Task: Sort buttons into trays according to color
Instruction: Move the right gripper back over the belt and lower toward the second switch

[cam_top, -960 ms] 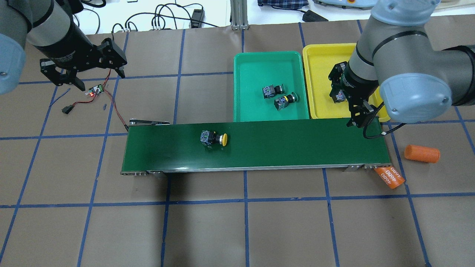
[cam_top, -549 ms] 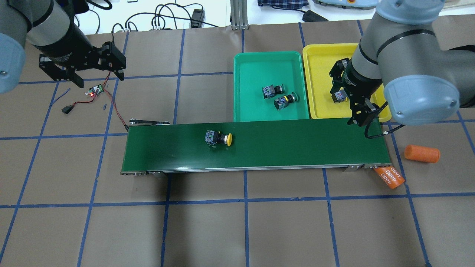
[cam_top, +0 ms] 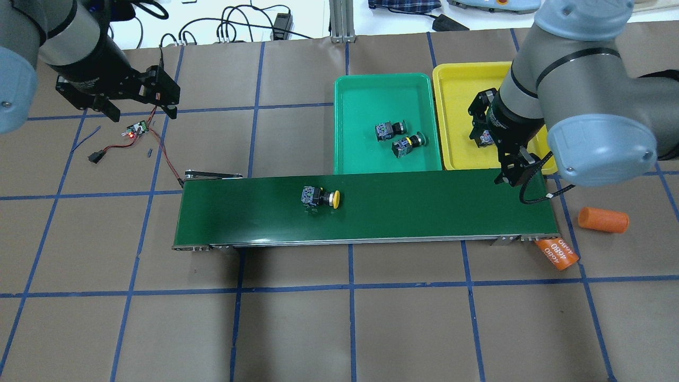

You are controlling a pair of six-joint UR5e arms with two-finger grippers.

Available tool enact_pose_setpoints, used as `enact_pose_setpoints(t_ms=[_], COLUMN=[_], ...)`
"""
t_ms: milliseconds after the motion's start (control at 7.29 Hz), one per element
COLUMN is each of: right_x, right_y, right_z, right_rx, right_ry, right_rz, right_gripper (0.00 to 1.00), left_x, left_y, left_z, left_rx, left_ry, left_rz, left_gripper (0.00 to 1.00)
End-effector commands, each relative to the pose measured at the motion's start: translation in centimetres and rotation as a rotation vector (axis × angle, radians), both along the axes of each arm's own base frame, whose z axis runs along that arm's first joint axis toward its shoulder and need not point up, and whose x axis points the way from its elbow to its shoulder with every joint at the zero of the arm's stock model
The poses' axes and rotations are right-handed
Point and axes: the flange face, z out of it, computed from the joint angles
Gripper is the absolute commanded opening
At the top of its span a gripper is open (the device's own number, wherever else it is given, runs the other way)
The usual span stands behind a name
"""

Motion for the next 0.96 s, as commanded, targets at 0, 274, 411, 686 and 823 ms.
enact_pose_setpoints(t_ms=[0,274,411,686,823], right_x=[0.7,0.9,0.9,2.5,3.4], right_y=[0.2,0.3,0.3,0.6,1.0], right_z=[-0.1,-0.3,-0.4,-0.7,-1.4], right_rx=[0.001,0.005,0.008,0.013,0.027], right_ry=[-0.002,-0.008,-0.01,-0.008,-0.01], right_rz=[0.015,-0.071,-0.071,-0.048,-0.088], right_gripper=[1.0,1.0,1.0,1.0,1.0], left_x=[0.0,-0.3,-0.9,-4.5,-4.7], left_y=[0.1,0.9,1.1,2.4,2.4], left_z=[1.0,1.1,1.2,1.7,1.7], left_rx=[-0.022,-0.019,-0.019,-0.03,-0.032], left_ry=[-0.002,-0.003,0.002,-0.012,-0.01], left_rz=[-0.014,-0.018,-0.029,-0.08,-0.078], left_gripper=[1.0,1.0,1.0,1.0,1.0])
